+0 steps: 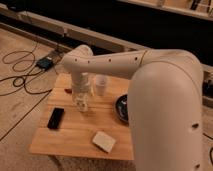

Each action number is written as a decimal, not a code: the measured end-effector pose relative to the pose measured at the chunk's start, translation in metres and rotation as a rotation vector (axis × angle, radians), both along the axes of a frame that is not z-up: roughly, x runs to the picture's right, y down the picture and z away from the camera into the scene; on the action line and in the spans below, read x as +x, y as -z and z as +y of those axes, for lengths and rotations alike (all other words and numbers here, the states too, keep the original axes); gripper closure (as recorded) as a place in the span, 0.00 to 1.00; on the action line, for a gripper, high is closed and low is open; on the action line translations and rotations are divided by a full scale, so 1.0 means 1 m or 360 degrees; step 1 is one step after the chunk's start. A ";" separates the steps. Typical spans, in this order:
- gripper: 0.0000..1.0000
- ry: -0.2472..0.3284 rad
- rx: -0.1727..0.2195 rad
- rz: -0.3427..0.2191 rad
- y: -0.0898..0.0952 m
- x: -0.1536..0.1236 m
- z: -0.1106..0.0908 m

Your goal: Knock the bottle over

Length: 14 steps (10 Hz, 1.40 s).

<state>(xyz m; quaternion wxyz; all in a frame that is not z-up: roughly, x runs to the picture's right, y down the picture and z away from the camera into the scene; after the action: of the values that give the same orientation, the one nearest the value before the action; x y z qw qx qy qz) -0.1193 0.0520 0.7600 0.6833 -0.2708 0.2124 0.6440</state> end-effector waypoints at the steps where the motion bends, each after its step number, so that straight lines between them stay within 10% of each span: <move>1: 0.35 0.0006 -0.0004 -0.0021 -0.007 -0.008 -0.006; 8: 0.35 0.0152 0.0017 0.0014 -0.047 -0.022 -0.048; 14: 0.35 0.0159 -0.0091 0.0097 -0.027 0.001 -0.037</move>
<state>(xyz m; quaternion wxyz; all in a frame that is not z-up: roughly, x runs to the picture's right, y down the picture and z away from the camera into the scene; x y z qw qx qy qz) -0.1179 0.0152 0.7870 0.6997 -0.2595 0.2647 0.6107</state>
